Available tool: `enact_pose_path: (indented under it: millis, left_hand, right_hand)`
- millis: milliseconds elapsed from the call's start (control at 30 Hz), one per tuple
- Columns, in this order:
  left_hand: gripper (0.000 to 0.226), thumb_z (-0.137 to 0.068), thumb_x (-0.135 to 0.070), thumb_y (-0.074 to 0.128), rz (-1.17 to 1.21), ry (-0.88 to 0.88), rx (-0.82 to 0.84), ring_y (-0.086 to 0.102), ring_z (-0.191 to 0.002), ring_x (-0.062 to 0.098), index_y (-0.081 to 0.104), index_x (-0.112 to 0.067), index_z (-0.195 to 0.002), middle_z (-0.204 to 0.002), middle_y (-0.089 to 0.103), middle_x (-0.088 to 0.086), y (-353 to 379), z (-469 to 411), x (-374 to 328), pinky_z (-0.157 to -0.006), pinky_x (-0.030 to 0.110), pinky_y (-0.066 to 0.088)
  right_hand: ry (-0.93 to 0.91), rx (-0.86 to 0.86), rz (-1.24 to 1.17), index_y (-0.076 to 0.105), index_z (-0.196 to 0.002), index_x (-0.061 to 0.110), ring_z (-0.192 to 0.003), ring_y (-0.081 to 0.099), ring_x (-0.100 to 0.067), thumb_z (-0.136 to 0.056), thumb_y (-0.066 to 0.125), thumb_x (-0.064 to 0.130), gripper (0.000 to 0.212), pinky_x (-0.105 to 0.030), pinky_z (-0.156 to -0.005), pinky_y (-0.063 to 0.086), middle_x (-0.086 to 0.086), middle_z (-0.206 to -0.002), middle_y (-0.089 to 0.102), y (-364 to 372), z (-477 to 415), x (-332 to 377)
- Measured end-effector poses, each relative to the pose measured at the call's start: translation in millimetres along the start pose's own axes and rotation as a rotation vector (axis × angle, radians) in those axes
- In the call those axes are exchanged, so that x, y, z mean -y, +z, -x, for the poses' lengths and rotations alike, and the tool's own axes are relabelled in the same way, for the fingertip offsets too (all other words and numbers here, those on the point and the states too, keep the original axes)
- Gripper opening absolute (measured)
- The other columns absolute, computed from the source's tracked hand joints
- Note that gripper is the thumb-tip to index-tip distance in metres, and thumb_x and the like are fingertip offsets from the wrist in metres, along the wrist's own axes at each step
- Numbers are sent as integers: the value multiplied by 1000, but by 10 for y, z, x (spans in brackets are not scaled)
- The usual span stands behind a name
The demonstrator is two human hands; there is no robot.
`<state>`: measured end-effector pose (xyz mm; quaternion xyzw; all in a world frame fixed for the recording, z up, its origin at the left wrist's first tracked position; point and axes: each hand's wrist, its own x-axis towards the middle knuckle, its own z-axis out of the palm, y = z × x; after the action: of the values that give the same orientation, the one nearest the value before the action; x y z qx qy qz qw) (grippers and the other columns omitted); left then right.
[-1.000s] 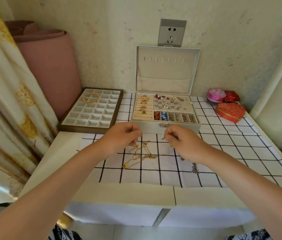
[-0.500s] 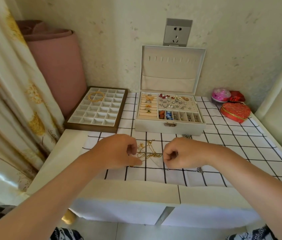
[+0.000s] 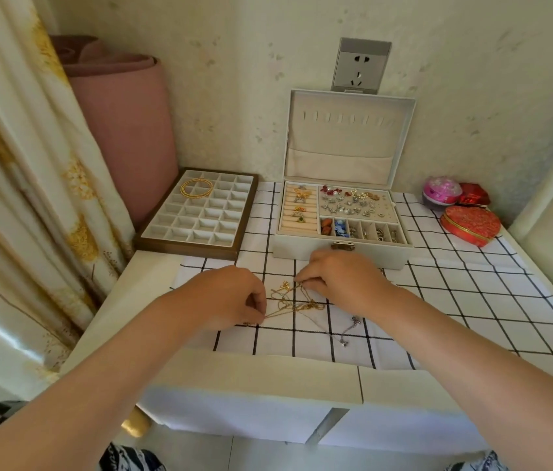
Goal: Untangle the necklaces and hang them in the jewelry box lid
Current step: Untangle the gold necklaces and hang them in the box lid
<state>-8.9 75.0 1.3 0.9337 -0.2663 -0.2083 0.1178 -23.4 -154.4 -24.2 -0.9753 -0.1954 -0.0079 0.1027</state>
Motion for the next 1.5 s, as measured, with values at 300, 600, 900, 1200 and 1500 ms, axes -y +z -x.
enact_pose_path:
  millis: [300, 600, 900, 1200, 1500]
  left_hand:
    - [1, -83, -31, 73, -75, -77, 123, 61, -83, 3, 75, -31, -83, -84, 67, -17, -163, 58, 178, -73, 23, 50]
    - [5, -87, -39, 63, -152, -99, 62, 56, -85, 5, 63, -34, -88, -90, 62, -16, -143, 101, 146, -68, 23, 43]
    - [11, -94, -34, 60, -75, -6, -147, 57, -89, 9, 67, -31, -101, -98, 64, -12, 91, -15, -15, -74, 25, 44]
    - [15, -95, -27, 53, -183, -33, 57, 62, -90, 14, 67, -26, -98, -96, 66, -7, -18, 63, 2, -79, 30, 51]
    - [9, -83, -25, 63, -98, -57, 209, 62, -83, 8, 69, -29, -80, -87, 66, -13, -98, 172, 64, -70, 23, 51]
  right_hand:
    - [62, -40, 323, 65, -103, 19, -88, 63, -21, -98, 46, 29, 22, -31, -64, 49, 3, -101, 66, 2, 9, -77]
    - [51, -33, 137, 62, -112, 31, -84, 58, -11, -94, 53, 32, 20, -26, -65, 39, 11, -90, 63, -81, 36, 99]
    - [88, 100, -13, 74, -92, 33, -79, 51, 1, -85, 66, 44, 14, -25, -72, 47, 22, -82, 57, -107, 138, 318]
    - [127, 361, 115, 69, -84, 27, -78, 58, -7, -82, 64, 32, 8, -21, -55, 37, 15, -77, 61, -237, 202, 246]
    - [212, 497, 134, 67, -89, 30, -83, 60, -9, -80, 63, 32, 11, -27, -68, 50, 13, -89, 65, -371, 165, 254]
